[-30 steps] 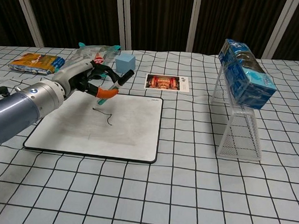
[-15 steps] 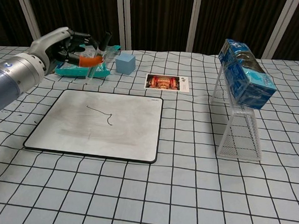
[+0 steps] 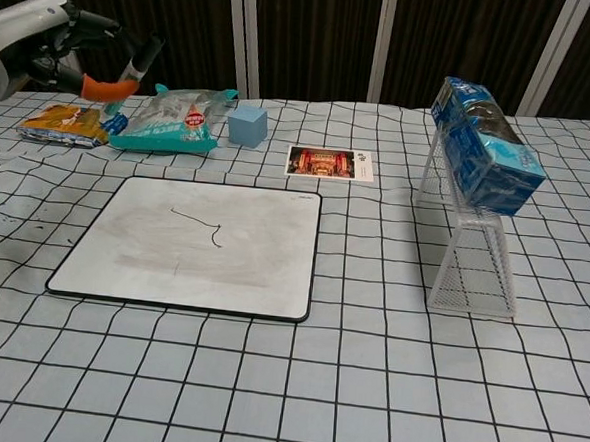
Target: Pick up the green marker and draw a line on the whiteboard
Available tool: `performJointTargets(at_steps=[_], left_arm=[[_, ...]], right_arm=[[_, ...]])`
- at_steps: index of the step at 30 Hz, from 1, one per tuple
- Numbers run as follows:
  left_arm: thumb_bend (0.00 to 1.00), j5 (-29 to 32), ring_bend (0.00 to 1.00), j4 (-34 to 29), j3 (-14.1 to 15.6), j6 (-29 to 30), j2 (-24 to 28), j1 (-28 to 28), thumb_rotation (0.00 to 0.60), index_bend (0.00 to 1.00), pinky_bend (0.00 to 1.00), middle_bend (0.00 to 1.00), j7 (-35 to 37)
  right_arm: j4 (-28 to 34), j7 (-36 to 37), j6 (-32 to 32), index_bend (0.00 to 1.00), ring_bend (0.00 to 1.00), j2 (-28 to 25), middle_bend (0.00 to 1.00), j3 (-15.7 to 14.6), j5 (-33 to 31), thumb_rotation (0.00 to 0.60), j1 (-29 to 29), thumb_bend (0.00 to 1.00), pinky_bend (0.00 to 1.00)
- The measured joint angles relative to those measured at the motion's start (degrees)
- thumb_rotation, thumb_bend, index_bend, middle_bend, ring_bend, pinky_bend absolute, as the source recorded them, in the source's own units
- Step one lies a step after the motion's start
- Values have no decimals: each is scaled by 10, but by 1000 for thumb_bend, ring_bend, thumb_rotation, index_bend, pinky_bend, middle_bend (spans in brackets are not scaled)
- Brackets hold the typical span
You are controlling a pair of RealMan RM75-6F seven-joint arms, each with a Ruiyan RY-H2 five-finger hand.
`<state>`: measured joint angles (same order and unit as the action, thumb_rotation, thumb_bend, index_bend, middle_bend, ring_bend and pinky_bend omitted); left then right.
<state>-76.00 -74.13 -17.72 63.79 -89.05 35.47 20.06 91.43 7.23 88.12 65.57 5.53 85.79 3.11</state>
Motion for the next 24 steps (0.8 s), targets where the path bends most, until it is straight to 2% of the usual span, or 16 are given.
performJointTargets(at_steps=[8, 15, 20, 24], left_arm=[[486, 9, 0, -25, 58, -15, 55, -33, 600, 716, 0, 212, -137], [450, 40, 0, -31, 97, -26, 67, -55, 600, 662, 0, 174, -246], [370, 63, 0, -23, 112, -36, 54, -63, 600, 591, 0, 109, -283], [276, 72, 0, -20, 117, -42, 49, -64, 600, 483, 0, 14, -301]], right_arm=[[3, -4, -1, 0, 0, 0, 0, 1, -1, 600, 1, 300, 0], [6, -6, -1, 0, 0, 0, 0, 1, -1, 600, 1, 299, 0], [6, -7, 0, 0, 0, 0, 0, 1, -3, 600, 0, 300, 0], [5, -6, 1, 0, 0, 0, 0, 1, -3, 600, -1, 300, 0]])
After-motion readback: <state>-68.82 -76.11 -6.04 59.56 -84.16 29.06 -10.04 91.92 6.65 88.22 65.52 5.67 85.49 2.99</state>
